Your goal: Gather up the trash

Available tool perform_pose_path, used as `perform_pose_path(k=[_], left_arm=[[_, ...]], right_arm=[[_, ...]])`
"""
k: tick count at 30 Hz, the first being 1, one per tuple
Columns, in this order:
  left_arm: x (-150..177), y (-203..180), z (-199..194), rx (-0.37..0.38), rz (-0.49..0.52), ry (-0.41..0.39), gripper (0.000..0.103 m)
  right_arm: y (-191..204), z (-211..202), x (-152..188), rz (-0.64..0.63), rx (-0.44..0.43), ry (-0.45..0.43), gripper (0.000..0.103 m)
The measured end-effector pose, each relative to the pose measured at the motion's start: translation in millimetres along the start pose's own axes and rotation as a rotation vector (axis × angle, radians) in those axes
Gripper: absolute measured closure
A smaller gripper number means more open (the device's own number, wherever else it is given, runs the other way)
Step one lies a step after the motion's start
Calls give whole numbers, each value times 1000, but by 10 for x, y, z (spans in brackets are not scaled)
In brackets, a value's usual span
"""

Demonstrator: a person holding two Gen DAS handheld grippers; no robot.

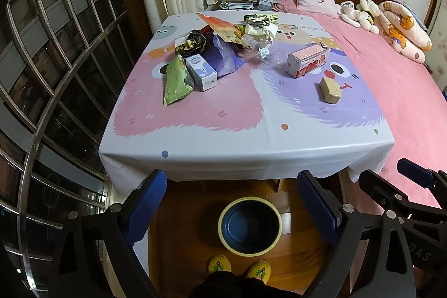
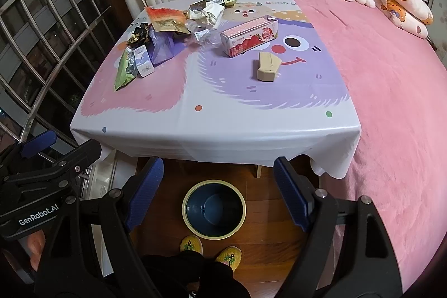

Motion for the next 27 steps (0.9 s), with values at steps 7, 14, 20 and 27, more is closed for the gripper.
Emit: perform_pose_path(k=[7,14,20,27], left_arm=[[1,-7,2,-1,3,-2,8],[-8,-33,23,0,-1,-4,8],[-15,-68,32,7,-6,-1,8],[-10,-75,34,3,-7,-4,9]], right_arm=[[-51,72,-37,-11,-17,-2,24],[-72,36,-28,-11,-31,-5,24],[-95,16,-13,-11,-41,-4,25],[-91,7,-4,-15,-63,-5,26]])
Point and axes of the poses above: each gripper's, at about its wrist camera, not at the fingertips, and z roughly the way its jaws point, y to its left, x to its underside, the point moved 8 cm from there along z, roughly the way its jaws point, and after that the axes turned 5 degrees about z, right-handed, at the moved point
